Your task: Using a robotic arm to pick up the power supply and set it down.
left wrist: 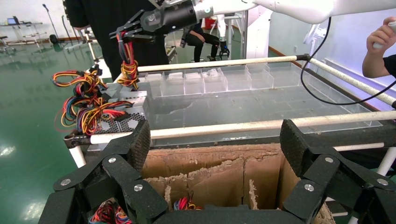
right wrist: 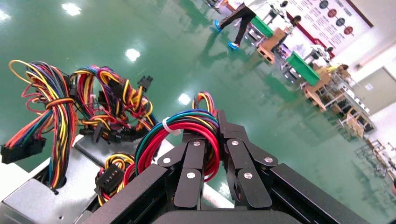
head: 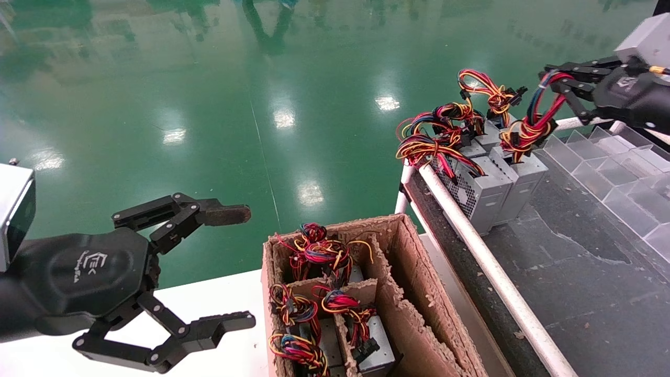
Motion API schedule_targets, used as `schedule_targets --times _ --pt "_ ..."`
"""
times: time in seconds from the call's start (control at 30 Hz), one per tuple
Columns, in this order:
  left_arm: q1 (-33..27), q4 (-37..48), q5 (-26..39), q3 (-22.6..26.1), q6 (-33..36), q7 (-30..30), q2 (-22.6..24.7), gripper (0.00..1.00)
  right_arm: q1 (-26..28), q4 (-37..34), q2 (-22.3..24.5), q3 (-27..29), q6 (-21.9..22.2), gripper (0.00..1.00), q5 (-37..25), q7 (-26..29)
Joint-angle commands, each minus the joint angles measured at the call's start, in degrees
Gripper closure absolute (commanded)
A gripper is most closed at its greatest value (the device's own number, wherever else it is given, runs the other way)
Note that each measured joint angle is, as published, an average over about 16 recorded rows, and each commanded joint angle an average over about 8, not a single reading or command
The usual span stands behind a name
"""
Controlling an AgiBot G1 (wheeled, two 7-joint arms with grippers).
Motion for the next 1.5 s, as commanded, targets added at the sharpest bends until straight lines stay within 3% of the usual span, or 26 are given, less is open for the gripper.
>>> schedule_targets --times 0.03,0.17,0.23,0.43,0.5,1.17,1.5 --pt "0.0 0.0 0.0 0.0 0.0 0.0 0.0 0.0 1.1 -1.4 -1.0 -0.3 -0.1 1.0 -0.4 -1.0" --pt "0.0 0.0 0.0 0.0 0.0 0.0 0.0 0.0 1.6 -3.4 -2.0 -0.5 0.0 1.0 -0.6 -2.7" --pt "0.0 0.0 0.0 0.0 0.0 0.0 0.0 0.0 1.7 -4.0 -2.2 -0.5 -0.1 0.95 -0.6 -3.4" --pt "0.0 0.0 0.0 0.0 0.0 0.0 0.0 0.0 1.0 -3.7 -2.4 -0.4 0.2 0.2 -0.5 -4.7" --pt "0.0 0.0 0.0 0.0 0.0 0.0 0.0 0.0 0.5 -2.8 -2.2 -0.4 0.4 0.0 -0.5 -4.8" --pt "0.0 0.0 0.0 0.0 0.0 0.0 0.0 0.0 -4.8 7.0 2.5 -1.2 1.2 0.0 -2.0 3.8" --pt "0.0 0.0 0.0 0.0 0.0 0.0 0.0 0.0 -7.3 11.7 6.2 4.0 -3.4 0.0 7.5 11.6"
